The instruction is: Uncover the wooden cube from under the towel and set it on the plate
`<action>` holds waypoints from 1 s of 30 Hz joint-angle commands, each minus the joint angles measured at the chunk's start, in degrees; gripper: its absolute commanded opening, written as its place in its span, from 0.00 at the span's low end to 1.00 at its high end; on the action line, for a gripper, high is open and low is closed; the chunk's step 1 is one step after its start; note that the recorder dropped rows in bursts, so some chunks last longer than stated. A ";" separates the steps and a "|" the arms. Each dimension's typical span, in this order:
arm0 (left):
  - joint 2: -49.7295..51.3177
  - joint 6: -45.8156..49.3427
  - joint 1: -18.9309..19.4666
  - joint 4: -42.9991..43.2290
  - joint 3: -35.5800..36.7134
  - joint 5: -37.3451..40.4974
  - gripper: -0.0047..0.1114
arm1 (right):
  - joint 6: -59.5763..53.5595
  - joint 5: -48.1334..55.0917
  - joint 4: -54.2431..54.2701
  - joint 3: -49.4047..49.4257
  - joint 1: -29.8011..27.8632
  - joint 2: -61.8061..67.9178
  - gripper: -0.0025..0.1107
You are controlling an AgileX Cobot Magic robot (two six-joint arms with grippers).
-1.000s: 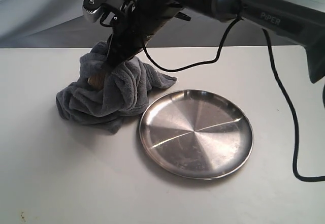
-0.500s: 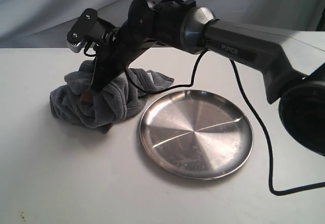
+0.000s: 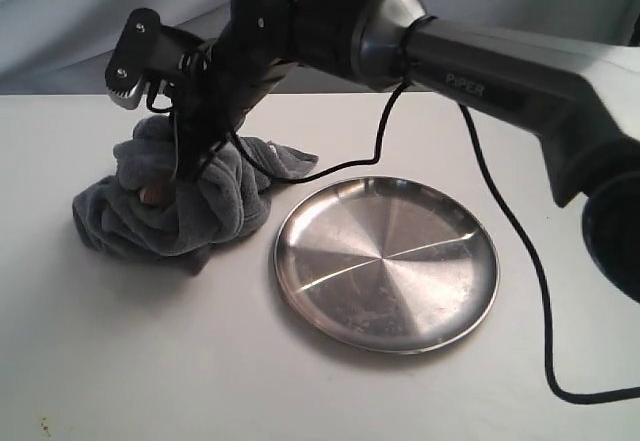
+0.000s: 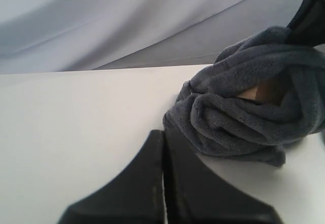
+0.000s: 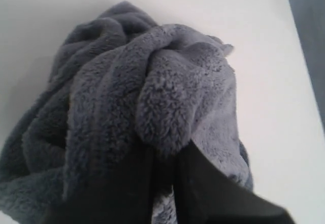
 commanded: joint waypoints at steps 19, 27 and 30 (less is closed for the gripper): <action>-0.22 -0.19 -0.28 0.00 0.29 -0.41 0.04 | 16.19 1.72 -34.75 -0.45 -0.80 -7.92 0.02; -0.22 -0.09 -0.28 0.00 0.29 -0.41 0.04 | 17.41 0.83 -32.25 -0.45 -0.80 -7.78 0.02; -0.22 -0.09 -0.28 0.00 0.29 -0.41 0.04 | 15.61 -0.08 -19.76 -0.45 -0.80 -6.02 0.02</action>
